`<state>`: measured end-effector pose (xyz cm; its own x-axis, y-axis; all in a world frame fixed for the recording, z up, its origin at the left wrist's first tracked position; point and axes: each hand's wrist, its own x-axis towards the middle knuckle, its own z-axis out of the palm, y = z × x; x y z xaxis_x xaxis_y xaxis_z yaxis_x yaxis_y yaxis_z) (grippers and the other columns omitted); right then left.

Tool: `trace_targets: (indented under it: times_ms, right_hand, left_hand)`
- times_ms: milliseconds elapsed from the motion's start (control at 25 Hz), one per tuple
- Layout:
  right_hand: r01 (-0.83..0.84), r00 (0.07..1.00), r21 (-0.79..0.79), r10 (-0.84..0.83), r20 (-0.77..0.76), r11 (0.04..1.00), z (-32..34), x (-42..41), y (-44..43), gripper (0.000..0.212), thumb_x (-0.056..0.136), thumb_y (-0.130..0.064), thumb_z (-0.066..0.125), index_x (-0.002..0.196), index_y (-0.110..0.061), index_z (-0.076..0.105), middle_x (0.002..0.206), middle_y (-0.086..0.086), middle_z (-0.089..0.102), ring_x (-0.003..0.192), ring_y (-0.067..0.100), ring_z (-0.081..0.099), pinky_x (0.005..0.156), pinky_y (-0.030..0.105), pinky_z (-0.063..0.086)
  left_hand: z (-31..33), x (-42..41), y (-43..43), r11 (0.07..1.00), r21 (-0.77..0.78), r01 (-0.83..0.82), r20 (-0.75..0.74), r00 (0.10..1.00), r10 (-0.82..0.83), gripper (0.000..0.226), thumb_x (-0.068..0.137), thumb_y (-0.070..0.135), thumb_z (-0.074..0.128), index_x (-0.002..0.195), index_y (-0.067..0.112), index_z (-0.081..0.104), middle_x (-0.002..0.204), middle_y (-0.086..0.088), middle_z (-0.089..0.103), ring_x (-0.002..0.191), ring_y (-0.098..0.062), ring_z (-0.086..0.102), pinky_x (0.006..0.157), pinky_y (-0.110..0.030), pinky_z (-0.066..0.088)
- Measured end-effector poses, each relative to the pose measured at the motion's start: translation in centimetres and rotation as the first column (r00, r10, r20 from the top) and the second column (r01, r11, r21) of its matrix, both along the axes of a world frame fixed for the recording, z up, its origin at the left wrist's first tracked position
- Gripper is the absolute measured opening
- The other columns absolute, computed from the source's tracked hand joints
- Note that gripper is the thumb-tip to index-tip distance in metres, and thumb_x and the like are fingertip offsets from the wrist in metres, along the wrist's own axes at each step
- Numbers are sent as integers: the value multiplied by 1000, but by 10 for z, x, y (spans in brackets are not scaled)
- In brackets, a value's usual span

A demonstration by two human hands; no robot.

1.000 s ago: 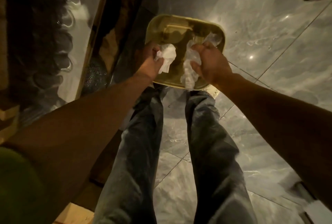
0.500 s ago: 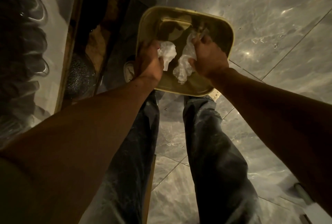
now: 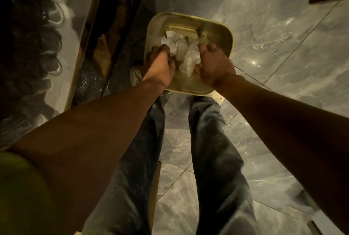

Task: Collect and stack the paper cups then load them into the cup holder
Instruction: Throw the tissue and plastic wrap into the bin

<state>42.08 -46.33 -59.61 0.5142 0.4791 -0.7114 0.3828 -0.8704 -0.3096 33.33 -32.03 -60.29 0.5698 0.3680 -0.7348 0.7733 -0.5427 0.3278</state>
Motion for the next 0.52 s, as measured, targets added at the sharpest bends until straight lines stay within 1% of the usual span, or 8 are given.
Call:
trace_targets:
  times_ms: [80,160,320,400,520]
  right_hand:
    - [8,1000,-8,-8,12,1000,23,1,-2,56,95,-29,53,145,-14,32,144,17,41,127,38,46,96,49,46]
    - [15,1000,-13,-15,20,1000,49,2,-4,54,96,-29,51,145,-16,31,146,16,40,128,36,45,96,49,45]
    - [-4,999,3,4,41,1000,101,3,-8,51,97,-30,49,143,-14,34,142,16,42,127,37,46,95,46,45]
    - [-29,996,10,28,80,1000,133,1,-11,50,96,-32,49,141,-13,36,139,18,45,123,38,49,93,46,46]
    - [-33,990,23,30,138,999,183,-1,-14,46,96,-32,48,136,-11,39,135,19,46,117,38,50,92,45,45]
  left_hand:
    - [25,3,0,999,-10,42,19,999,-42,34,95,25,52,129,20,50,135,-11,48,127,-32,49,105,-49,43]
    - [54,4,-1,994,22,110,58,992,-111,33,96,26,51,127,18,52,132,-12,52,121,-34,54,99,-46,48]
    - [109,2,-1,970,102,222,66,971,-229,34,97,34,48,129,21,51,133,-8,51,118,-32,55,92,-45,47]
    - [141,0,-1,953,124,276,94,953,-288,35,98,36,46,130,21,51,134,-8,51,120,-32,53,91,-44,46]
    - [191,-1,-1,930,154,334,115,929,-353,36,99,36,44,130,20,51,134,-9,51,123,-32,50,95,-44,44]
